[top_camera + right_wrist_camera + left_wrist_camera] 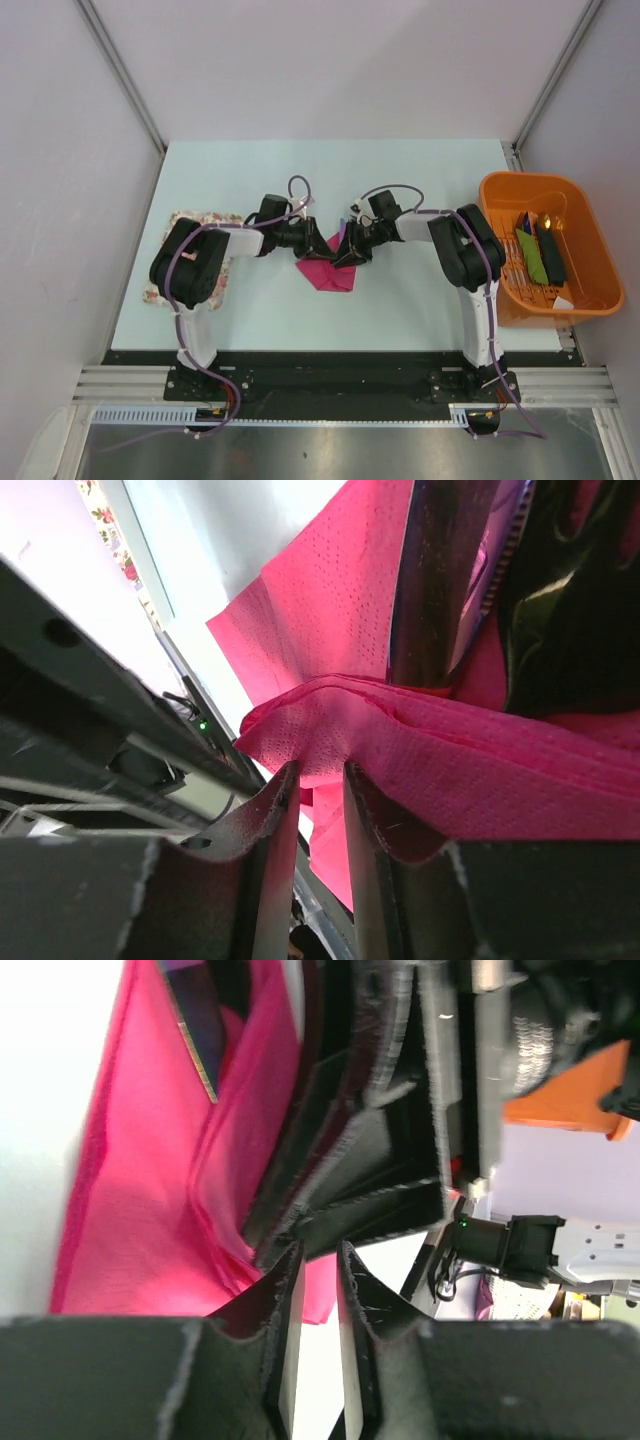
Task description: Place the utensils on the paper napkin and roll it up
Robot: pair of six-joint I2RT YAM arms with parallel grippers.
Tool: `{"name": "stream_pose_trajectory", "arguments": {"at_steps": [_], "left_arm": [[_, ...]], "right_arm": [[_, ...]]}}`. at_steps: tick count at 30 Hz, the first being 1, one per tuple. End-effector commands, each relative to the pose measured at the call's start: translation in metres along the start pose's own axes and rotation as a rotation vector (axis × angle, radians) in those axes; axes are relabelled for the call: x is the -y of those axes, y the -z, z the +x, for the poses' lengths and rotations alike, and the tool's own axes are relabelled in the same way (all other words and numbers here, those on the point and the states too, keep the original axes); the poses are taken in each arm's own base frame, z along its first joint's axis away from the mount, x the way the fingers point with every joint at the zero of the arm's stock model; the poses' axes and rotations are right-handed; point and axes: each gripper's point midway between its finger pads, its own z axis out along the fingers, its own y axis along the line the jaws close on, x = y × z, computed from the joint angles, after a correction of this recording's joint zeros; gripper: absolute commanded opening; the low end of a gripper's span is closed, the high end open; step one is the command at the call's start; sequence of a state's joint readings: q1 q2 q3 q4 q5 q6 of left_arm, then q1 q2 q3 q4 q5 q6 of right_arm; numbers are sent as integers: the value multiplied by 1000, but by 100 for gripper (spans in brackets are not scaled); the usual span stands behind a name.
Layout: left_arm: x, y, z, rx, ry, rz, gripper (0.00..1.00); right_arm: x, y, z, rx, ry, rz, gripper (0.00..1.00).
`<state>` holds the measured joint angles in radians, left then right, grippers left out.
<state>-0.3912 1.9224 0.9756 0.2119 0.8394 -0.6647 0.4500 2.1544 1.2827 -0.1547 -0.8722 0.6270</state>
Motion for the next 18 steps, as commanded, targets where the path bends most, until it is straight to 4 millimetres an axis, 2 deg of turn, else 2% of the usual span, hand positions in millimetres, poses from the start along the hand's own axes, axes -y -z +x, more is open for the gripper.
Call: {"name": "stream_pose_trajectory", "arguments": {"at_steps": [1, 5, 8, 11, 14, 16, 18], "left_arm": [[-9, -5, -5, -14, -20, -38, 20], [-28, -3, 4, -38, -3, -118, 15], [-39, -2, 9, -54, 4, -164, 11], [-47, -1, 17, -79, 20, -190, 9], [-49, -1, 17, -82, 16, -196, 8], [-49, -2, 17, -84, 14, -199, 8], [-50, -2, 17, -87, 10, -200, 7]], "right_arm": [[4, 0, -1, 8, 17, 18, 29], [-5, 6, -5, 25, 35, 7, 29], [-20, 19, -14, 57, 54, -8, 29], [-35, 43, -37, 141, 81, -9, 27], [-38, 63, -59, 231, 106, 42, 24], [-39, 72, -64, 259, 123, 74, 21], [-36, 73, -65, 277, 150, 116, 19]]}}
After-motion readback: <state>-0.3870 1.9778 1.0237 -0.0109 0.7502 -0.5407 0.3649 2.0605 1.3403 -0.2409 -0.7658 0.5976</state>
